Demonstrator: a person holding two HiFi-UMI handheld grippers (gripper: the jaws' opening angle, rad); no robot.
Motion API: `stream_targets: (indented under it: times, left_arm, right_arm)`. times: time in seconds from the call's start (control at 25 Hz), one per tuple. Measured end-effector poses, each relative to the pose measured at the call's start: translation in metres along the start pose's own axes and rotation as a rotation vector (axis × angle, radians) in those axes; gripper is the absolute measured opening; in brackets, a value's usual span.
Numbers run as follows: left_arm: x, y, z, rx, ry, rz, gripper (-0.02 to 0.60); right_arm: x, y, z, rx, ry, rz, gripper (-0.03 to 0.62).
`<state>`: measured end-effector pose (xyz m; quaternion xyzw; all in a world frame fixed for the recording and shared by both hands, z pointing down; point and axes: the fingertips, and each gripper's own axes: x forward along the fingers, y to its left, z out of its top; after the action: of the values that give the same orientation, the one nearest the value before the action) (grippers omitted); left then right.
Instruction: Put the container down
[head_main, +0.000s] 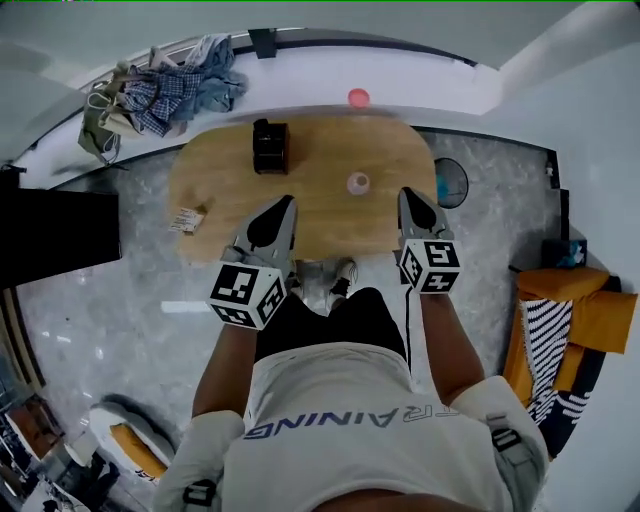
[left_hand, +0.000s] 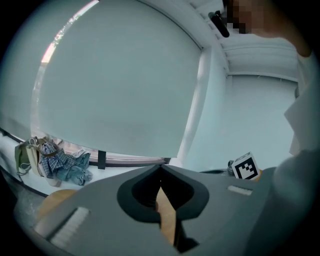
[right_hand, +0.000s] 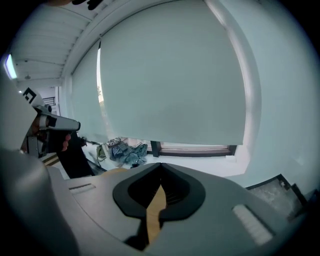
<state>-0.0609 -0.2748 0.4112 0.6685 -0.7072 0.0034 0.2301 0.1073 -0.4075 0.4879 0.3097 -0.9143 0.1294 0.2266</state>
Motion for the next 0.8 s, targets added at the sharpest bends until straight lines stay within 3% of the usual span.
stream_targets:
  times: [0.16,0.44,0.8]
  left_arm:
    - [-0.025,-0.016,0.031,-0.039,-0.069,0.009,-0.002]
    - [-0.053,-0.039,0.073,0.024,-0.110,-0.030,-0.002]
    - [-0.061,-0.051,0.118,0.079,-0.167,-0.077,-0.002]
  right_arm:
    - [-0.040,0.009,0.050,-0.004,-0.048,0.003,0.014]
    - [-0.086,0.037,0.140,-0.032,-0.193,0.032,0.014]
    - [-0.120,0.059,0.187,-0.076,-0.308,0.024,0.012]
